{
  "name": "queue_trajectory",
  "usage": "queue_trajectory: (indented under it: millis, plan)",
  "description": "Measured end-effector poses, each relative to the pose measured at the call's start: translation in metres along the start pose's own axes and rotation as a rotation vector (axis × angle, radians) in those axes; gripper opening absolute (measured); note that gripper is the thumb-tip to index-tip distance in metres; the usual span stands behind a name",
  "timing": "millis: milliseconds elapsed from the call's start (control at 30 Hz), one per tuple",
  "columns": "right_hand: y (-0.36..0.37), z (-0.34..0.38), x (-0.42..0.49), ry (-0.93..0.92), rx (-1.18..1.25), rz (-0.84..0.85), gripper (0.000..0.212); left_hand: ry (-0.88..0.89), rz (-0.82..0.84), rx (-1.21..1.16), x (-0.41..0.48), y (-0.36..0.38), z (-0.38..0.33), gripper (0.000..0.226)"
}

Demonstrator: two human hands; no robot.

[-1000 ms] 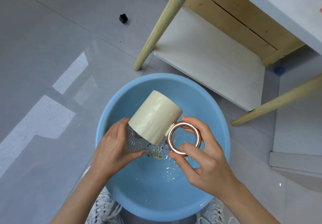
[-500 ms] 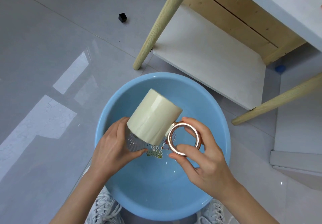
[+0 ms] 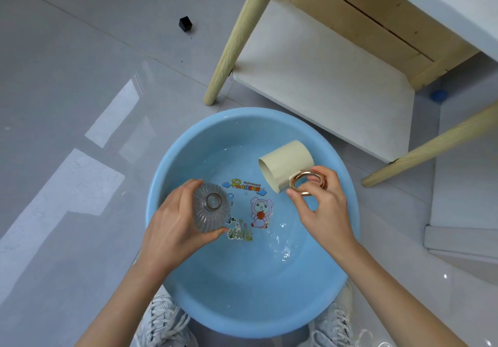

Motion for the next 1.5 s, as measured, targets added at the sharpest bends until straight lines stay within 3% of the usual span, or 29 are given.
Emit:
queue_trajectory:
  millis: [233, 500, 800, 1000, 1233, 1367, 1500]
  plan:
    - [0.032, -0.011, 0.009, -0.085, -0.148, -0.015, 0.022, -0.025, 0.025, 0.017, 0.0, 0.001, 0.0, 0.094]
    - [0.065, -0.007, -0.002, -0.064, -0.131, 0.111, 0.017, -0.066, 0.037, 0.022, 0.0, 0.001, -0.002, 0.094]
    - [0.066, -0.003, -0.039, -0.129, -0.118, 0.305, 0.034, -0.065, 0.041, 0.02, 0.0, 0.0, -0.003, 0.095]
    - [0.041, -0.009, -0.043, 0.181, 0.103, 0.349, 0.02, -0.058, 0.033, 0.011, 0.0, 0.001, -0.002, 0.095]
    - [-0.011, -0.004, -0.034, 0.694, 0.5, 0.434, 0.034, -0.051, 0.028, -0.001, -0.001, 0.001, -0.001, 0.094]
    - [-0.032, 0.01, -0.036, 0.755, 0.781, 0.474, 0.043, -0.038, 0.015, 0.014, -0.001, 0.001, -0.002, 0.094]
    - [-0.041, 0.026, -0.036, 0.68, 0.799, 0.489, 0.063, -0.043, 0.01, 0.009, -0.001, 0.0, -0.003, 0.094]
Point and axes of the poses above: each hand's wrist, its own x-axis towards the middle knuckle, its own y-axis out of the palm, z = x × y, the point moved 2 cm from there along x, towards the middle knuckle, and after that the axes turned 15 degrees about y, right-handed, at the moved point
